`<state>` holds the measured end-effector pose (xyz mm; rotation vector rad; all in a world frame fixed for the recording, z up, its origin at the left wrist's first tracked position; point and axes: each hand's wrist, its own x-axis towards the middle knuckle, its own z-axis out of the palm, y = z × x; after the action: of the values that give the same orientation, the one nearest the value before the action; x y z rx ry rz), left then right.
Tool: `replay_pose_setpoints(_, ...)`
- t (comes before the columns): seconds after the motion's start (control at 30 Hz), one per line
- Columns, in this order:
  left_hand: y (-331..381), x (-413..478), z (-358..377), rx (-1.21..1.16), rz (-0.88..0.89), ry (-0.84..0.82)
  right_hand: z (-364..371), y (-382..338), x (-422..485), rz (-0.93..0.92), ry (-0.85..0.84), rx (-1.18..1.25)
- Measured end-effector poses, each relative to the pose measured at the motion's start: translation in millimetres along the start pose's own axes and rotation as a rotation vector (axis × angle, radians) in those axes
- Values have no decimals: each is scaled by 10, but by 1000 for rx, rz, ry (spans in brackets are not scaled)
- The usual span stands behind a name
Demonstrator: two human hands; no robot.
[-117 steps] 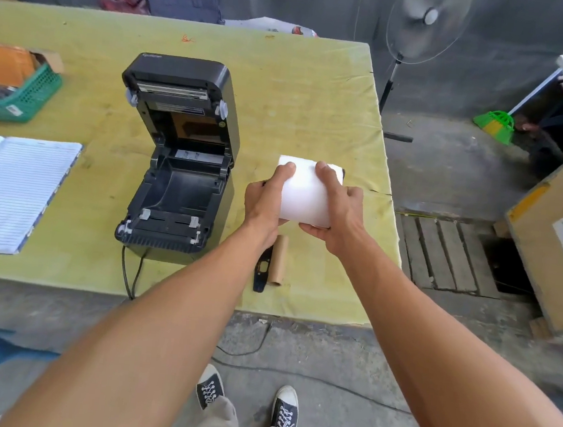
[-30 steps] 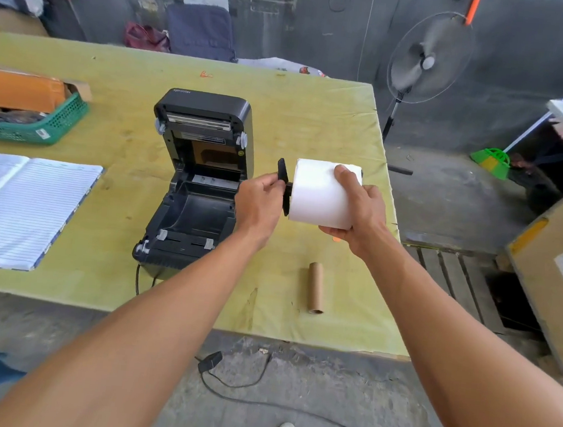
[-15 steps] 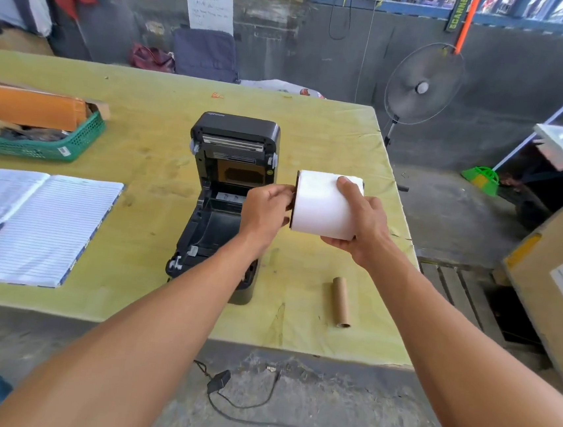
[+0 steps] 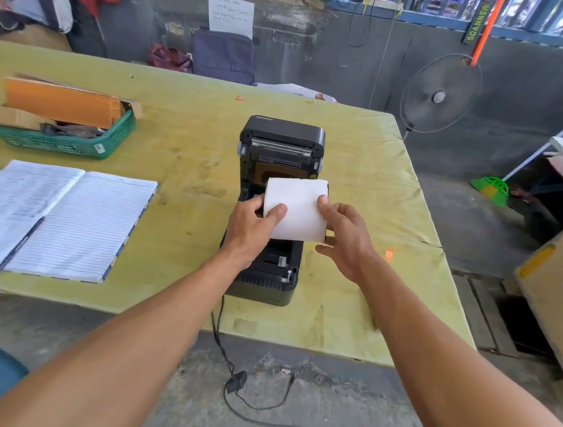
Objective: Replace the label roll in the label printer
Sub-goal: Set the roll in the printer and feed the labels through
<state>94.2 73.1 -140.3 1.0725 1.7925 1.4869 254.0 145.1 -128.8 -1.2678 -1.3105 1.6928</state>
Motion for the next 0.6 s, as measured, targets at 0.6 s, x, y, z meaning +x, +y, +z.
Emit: replay_pose_setpoints(0.6,-496,529,-424,132,-1,-35,641,160,418,-73,164,-232)
